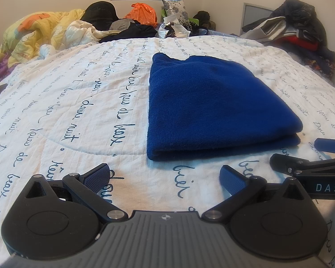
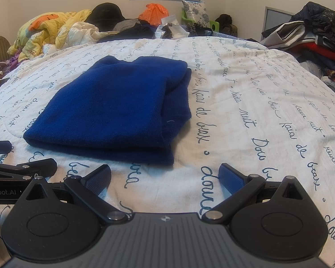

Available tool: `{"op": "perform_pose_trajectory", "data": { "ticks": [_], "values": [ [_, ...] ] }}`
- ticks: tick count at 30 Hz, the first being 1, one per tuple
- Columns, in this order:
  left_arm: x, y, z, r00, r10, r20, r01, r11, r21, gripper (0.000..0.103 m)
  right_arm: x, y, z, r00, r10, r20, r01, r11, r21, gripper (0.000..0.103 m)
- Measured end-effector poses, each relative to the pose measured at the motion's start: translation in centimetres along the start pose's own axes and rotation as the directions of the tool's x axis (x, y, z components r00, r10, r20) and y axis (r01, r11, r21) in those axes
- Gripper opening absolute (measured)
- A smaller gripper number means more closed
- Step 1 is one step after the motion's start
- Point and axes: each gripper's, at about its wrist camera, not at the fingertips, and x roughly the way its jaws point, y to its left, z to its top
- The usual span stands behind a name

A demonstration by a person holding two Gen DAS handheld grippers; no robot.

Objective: Fold small clothes

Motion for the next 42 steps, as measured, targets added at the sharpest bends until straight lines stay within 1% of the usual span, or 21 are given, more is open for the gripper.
{"op": "perform_pose_trajectory", "data": {
  "ticks": [10,24,27,33,36,42],
  "values": [
    [-0.2,0.1,0.0,1.0,0.005,-0.001,-0.005,1.0,-0.004,0.103,0.0,0.0,0.0,1.0,0.0,0.0,0.0,1.0,0.0,0.103],
    [-0.3,-0.2,0.3,1.0,0.016,-0.021,-0.017,1.0,-0.019,0.103,0.0,0.1,0.0,1.0,-0.001,-0.003,0.001,1.0,0.001,0.103],
    [-0.4,-0.1,0.3,0.999,0.009,-0.032,-0.01,1.0,-0.027,0.103,0.0,0.1,0.0,1.0,-0.001,-0.003,0.001,1.0,0.001,0.103],
    [-0.4,-0.1,1.0,0.996,-0.006,-0.088,0.003,1.0,-0.031,0.103,0.1,0.0,0.0,1.0,-0.003,-0.003,0.003,1.0,0.002,0.103],
    [-0.5,0.0,1.0,0.996,-0.01,-0.09,0.006,0.999,-0.045,0.103,0.1,0.0,0.0,1.0,-0.002,-0.003,0.002,1.0,0.002,0.103],
    [-0.5,-0.6,0.9,0.996,0.001,-0.084,-0.004,1.0,-0.031,0.103,0.1,0.0,0.0,1.0,-0.002,-0.003,0.002,1.0,0.002,0.103]
  ]
}}
